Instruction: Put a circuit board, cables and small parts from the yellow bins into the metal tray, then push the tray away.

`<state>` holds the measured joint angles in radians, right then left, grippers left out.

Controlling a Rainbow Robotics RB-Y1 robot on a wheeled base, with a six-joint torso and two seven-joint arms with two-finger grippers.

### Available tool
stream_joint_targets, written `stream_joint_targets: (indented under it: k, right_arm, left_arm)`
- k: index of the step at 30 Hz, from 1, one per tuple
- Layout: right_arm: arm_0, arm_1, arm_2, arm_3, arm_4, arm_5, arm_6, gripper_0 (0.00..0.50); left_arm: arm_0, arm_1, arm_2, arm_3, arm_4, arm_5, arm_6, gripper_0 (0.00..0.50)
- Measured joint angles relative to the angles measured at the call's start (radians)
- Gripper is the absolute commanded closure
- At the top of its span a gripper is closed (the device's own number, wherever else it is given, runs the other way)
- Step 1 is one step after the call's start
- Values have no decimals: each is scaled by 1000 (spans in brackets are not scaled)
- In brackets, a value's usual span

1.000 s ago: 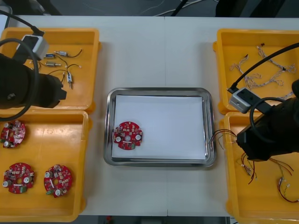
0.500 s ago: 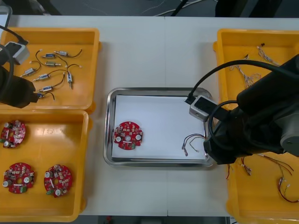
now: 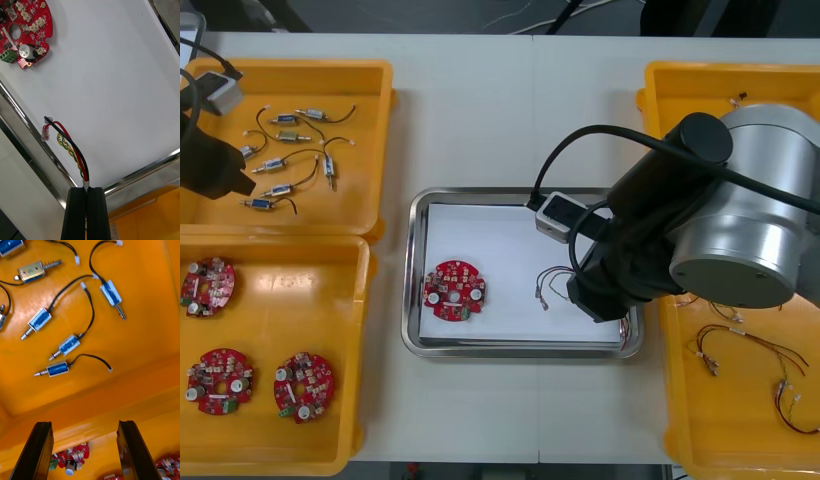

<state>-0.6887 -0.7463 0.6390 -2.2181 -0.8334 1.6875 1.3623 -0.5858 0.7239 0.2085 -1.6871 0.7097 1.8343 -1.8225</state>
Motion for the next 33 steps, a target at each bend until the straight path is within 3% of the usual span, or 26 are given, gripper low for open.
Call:
stream_joint_targets:
  k: [4, 11, 17, 21, 28, 33]
  right_arm:
    - [-23, 2, 52, 40, 29, -42, 79, 500]
    - [-47, 4, 100, 125, 35, -111, 193, 500]
    - [-47, 12, 109, 175, 31, -132, 371, 500]
    - [-47, 26, 127, 193, 32, -135, 408, 500]
    - [-47, 74, 165, 227, 66, -139, 479, 500]
    - [-48, 105, 198, 262, 99, -156, 479, 500]
  left_arm:
    - [-61, 0, 0, 92, -14, -29, -161, 0]
    - [-106, 0, -7, 180, -43, -114, -577, 0]
    - [-106, 0, -23, 183, -96, -140, -602, 0]
    - [-105, 0, -23, 180, -123, -152, -645, 0]
    - [-63, 0, -23, 139, -147, -205, -898, 0]
    - [5, 0, -23, 131, -139, -264, -906, 0]
